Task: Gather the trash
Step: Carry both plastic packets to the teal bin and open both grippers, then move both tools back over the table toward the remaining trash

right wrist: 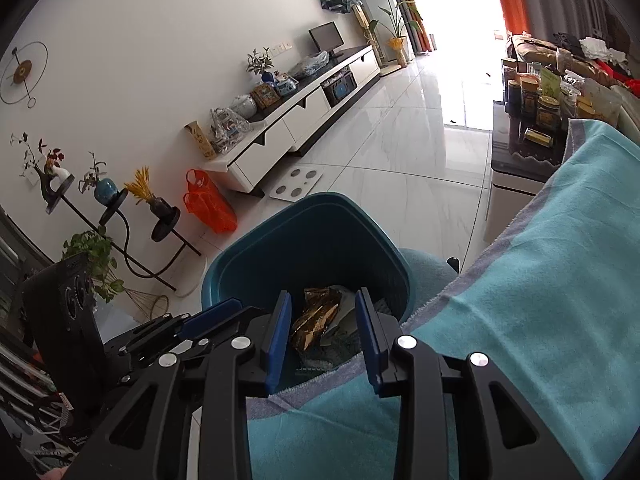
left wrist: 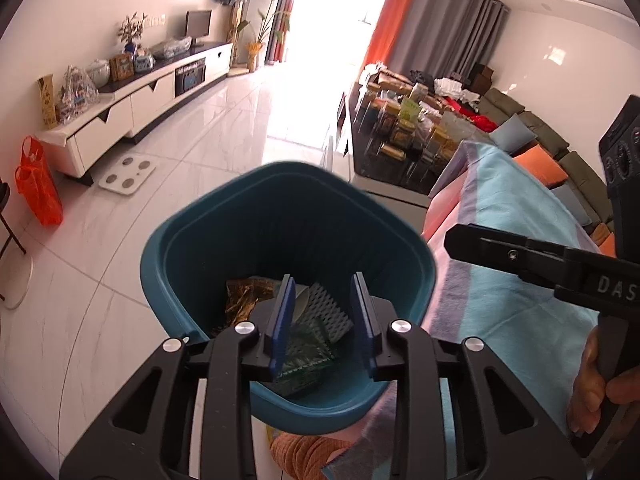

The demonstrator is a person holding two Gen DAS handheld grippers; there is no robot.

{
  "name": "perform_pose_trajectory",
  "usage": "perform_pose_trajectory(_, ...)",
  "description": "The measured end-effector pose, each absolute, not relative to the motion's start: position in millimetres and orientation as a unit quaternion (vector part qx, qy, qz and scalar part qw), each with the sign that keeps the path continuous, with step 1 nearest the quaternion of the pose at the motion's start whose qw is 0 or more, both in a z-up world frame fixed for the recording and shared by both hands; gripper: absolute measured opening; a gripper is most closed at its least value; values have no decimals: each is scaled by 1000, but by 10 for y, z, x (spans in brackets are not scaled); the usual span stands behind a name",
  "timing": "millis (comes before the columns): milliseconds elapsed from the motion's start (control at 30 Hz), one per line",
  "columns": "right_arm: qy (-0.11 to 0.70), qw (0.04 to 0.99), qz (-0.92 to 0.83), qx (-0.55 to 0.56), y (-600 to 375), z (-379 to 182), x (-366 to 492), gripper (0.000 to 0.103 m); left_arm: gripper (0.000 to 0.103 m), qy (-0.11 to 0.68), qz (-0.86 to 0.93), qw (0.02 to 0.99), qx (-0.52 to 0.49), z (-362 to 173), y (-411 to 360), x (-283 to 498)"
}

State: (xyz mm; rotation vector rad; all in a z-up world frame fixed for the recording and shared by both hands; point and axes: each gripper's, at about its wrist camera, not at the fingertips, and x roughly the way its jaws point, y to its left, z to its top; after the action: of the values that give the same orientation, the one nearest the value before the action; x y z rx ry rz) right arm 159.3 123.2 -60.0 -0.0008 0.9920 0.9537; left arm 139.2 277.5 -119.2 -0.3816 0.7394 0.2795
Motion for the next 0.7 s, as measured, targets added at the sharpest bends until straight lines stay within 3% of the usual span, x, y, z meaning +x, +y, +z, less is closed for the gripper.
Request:
perform_pose_trajectory(233,417,791,447,18,895,-323,1430,34,45,304,101,937,-138,-789,2483,1108)
perform_pose_trajectory(700,330,861,387,32,-534,157,943,40,48,275,-109,952,-76,-447,1054,978)
